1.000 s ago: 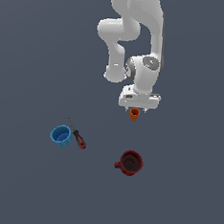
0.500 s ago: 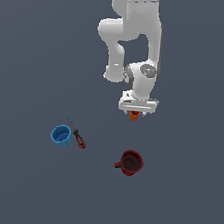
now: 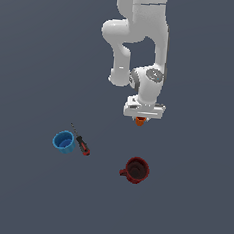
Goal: Pick up a designated object from a clutter of objects.
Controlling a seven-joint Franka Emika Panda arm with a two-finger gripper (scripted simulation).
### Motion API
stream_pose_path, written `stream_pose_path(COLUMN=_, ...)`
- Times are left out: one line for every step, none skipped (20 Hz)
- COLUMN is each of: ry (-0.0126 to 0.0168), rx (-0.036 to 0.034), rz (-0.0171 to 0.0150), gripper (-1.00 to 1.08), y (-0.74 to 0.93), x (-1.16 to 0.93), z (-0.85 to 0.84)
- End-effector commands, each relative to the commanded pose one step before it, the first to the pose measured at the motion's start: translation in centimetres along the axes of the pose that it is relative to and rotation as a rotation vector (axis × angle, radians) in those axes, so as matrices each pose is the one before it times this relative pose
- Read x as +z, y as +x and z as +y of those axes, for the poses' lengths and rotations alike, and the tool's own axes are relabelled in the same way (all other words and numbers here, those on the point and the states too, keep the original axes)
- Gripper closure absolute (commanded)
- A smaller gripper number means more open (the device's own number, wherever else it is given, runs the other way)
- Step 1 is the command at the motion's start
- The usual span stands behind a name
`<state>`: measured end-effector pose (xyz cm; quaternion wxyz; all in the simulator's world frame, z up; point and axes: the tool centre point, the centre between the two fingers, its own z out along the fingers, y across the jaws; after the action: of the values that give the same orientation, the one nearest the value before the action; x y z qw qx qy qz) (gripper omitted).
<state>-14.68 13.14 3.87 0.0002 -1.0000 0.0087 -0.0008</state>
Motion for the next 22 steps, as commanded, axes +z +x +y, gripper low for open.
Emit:
stream_pose_path(ry=-0.00047, rx=0.00037, rz=-0.00153, gripper=1.08, y=-0.043, x=0.071, z=0.029)
stream_pose_path(ry=0.0, rx=0.0, rz=0.0, gripper=1.08, y=0.0, x=0.0, z=0.0)
stream_pose_path(ry=0.0, rx=0.0, rz=0.0, gripper=1.08, y=0.0, x=0.0, z=0.0)
stream_pose_path(ry=0.0, rx=0.0, rz=0.0, gripper=1.08, y=0.0, x=0.0, z=0.0)
stream_pose_path(ry=0.00045, rx=-0.00039, rz=0.00158, gripper=1.08, y=0.043, x=-0.067, z=-0.029)
stream_pose_path(ry=0.0, rx=0.0, rz=0.0, gripper=1.08, y=0.014, x=-0.018, z=0.008)
stream_pose_path(ry=0.0, rx=0.0, rz=0.0, gripper=1.08, y=0.043, x=-0.054, z=0.023)
stream_pose_path(ry=0.0, rx=0.0, rz=0.0, gripper=1.08, y=0.072, x=-0.09, z=0.038)
stream_pose_path(ry=0.0, rx=0.0, rz=0.0, gripper=1.08, y=0.1, x=-0.126, z=0.053)
stream_pose_path(ry=0.0, rx=0.0, rz=0.0, gripper=1.08, y=0.129, x=-0.162, z=0.068)
stream_pose_path(ry=0.0, rx=0.0, rz=0.0, gripper=1.08, y=0.158, x=-0.198, z=0.083)
stream_pose_path(ry=0.0, rx=0.0, rz=0.0, gripper=1.08, y=0.186, x=-0.234, z=0.098)
stream_pose_path(ry=0.0, rx=0.0, rz=0.0, gripper=1.08, y=0.215, x=-0.271, z=0.113)
stream_pose_path(ry=0.0, rx=0.0, rz=0.0, gripper=1.08, y=0.244, x=-0.307, z=0.128)
stream_pose_path(ry=0.00048, rx=-0.00026, rz=-0.00042, gripper=1.08, y=0.272, x=-0.333, z=0.134)
stream_pose_path(ry=0.0, rx=0.0, rz=0.0, gripper=1.08, y=0.303, x=-0.381, z=0.156)
stream_pose_path(ry=0.0, rx=0.0, rz=0.0, gripper=1.08, y=0.332, x=-0.419, z=0.171)
stream_pose_path(ry=0.00043, rx=-0.00012, rz=-0.00019, gripper=1.08, y=0.361, x=-0.454, z=0.182)
stream_pose_path(ry=0.00044, rx=-0.00012, rz=-0.00018, gripper=1.08, y=0.391, x=-0.492, z=0.197)
stream_pose_path(ry=0.0, rx=0.0, rz=0.0, gripper=1.08, y=0.422, x=-0.533, z=0.214)
stream_pose_path(ry=0.00063, rx=-0.00017, rz=-0.00023, gripper=1.08, y=0.453, x=-0.57, z=0.227)
stream_pose_path(ry=0.00045, rx=-0.00012, rz=-0.00015, gripper=1.08, y=0.485, x=-0.611, z=0.243)
